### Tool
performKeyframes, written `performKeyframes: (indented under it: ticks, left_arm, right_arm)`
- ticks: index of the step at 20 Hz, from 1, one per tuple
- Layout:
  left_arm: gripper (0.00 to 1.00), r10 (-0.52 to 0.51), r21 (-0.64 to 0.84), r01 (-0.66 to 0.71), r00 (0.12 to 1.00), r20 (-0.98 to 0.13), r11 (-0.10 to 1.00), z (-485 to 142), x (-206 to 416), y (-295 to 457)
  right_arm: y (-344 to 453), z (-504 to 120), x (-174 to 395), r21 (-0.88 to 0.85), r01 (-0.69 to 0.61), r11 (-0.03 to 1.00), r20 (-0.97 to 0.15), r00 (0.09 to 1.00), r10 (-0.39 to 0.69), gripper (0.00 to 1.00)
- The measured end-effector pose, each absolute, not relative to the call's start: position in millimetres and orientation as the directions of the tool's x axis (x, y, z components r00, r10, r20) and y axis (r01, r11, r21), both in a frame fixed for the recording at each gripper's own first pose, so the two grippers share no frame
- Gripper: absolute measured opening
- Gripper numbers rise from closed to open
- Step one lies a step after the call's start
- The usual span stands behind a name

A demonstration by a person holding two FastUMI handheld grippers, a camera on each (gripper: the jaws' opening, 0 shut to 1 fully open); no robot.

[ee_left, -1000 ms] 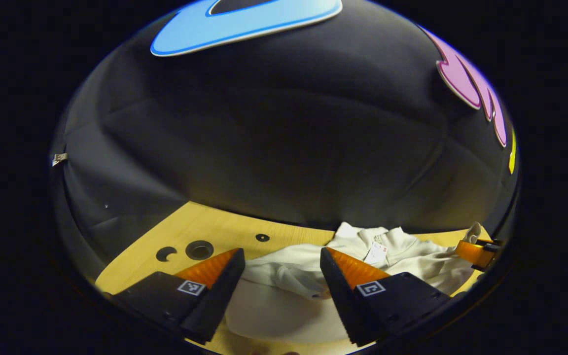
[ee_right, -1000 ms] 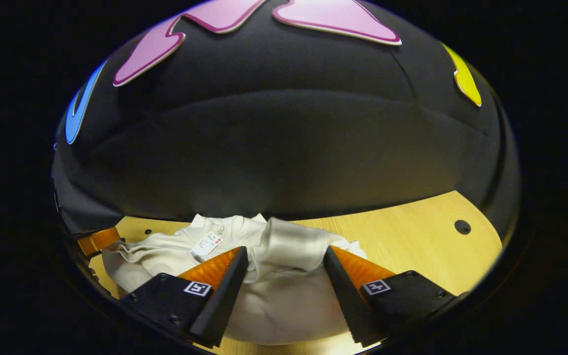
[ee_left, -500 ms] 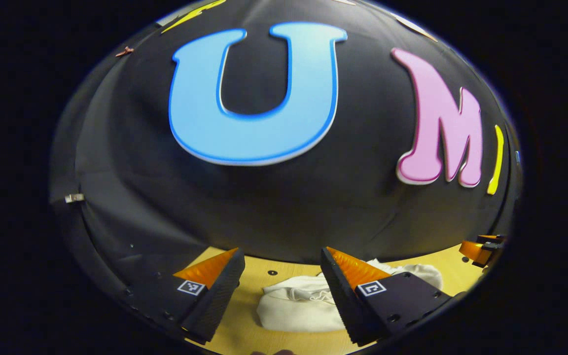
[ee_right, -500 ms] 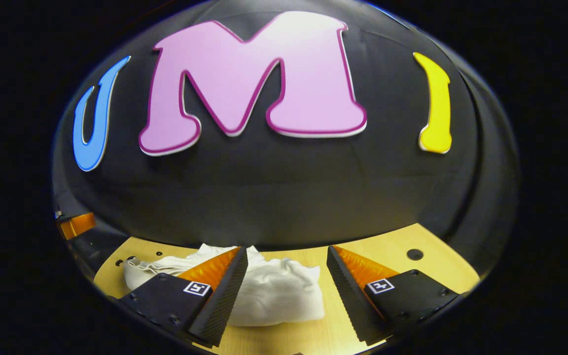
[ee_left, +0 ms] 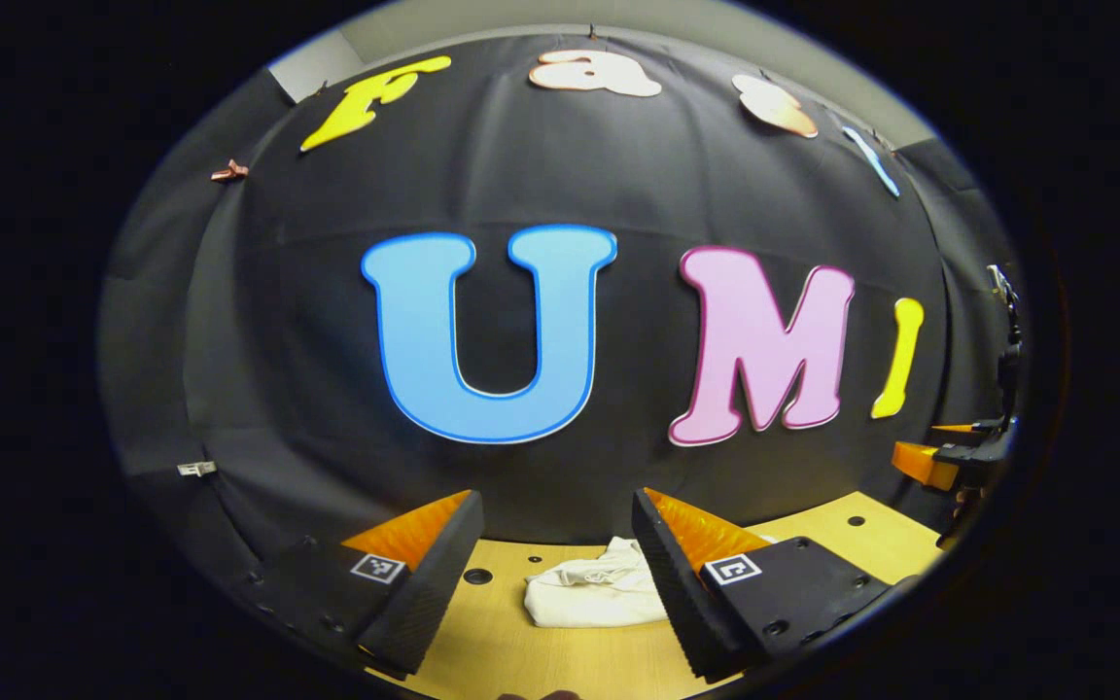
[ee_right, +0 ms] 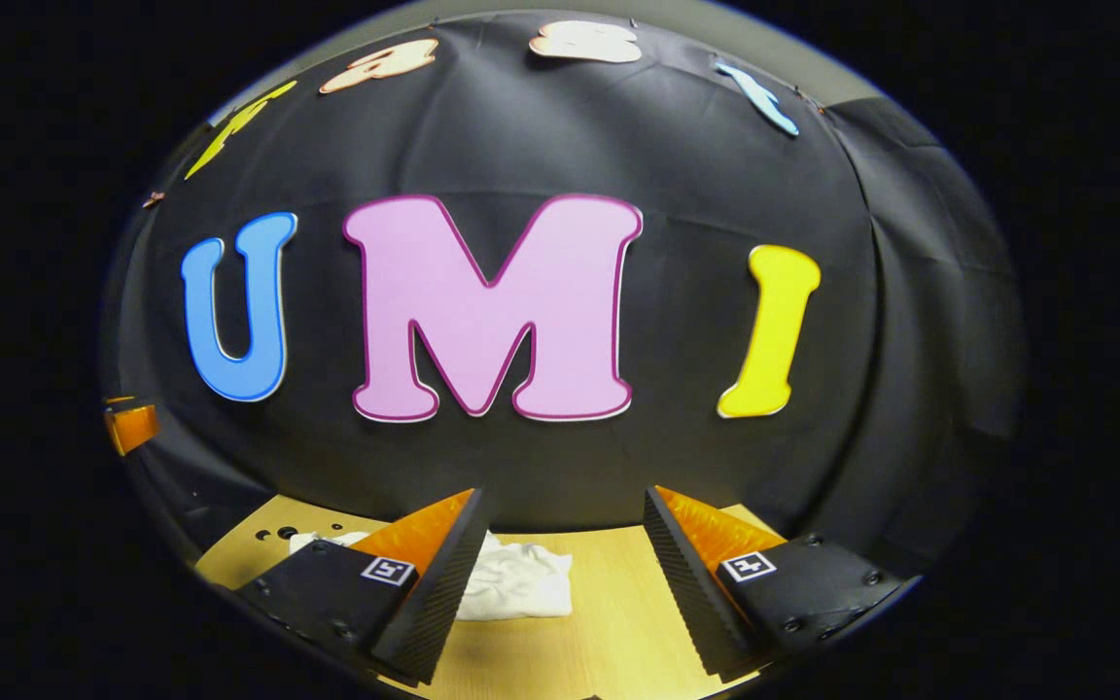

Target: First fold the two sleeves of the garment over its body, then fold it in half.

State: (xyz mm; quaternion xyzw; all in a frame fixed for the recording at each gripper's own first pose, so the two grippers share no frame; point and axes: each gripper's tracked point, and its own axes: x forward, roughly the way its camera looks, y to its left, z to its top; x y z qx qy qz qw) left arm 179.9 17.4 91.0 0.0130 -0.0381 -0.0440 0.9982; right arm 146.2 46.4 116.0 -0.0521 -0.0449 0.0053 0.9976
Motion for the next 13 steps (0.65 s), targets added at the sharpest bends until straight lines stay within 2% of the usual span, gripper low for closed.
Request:
performKeyframes:
  ticks: [6,10,13]
  left_arm:
    - [0.95,-0.081,0.044,0.078,0.995,0.062,0.996,83.8,90.4,29.0]
    - [0.96,-0.057,0.029,0.055,0.995,0.087,0.998,66.6,36.0,39.6]
    - [0.96,-0.046,0.0,0.046,0.995,0.087,0.999,51.1,4.5,37.7]
  right_arm:
    - [29.2,129.5,39.5,-0.177,0.025,0.984,0.179,0.984,0.007,0.97]
    - [24.8,110.9,-12.1,-0.201,-0.017,0.979,0.156,0.987,0.049,0.97]
    - [27.2,94.2,-46.9,-0.147,-0.059,0.987,0.124,0.989,0.077,0.97]
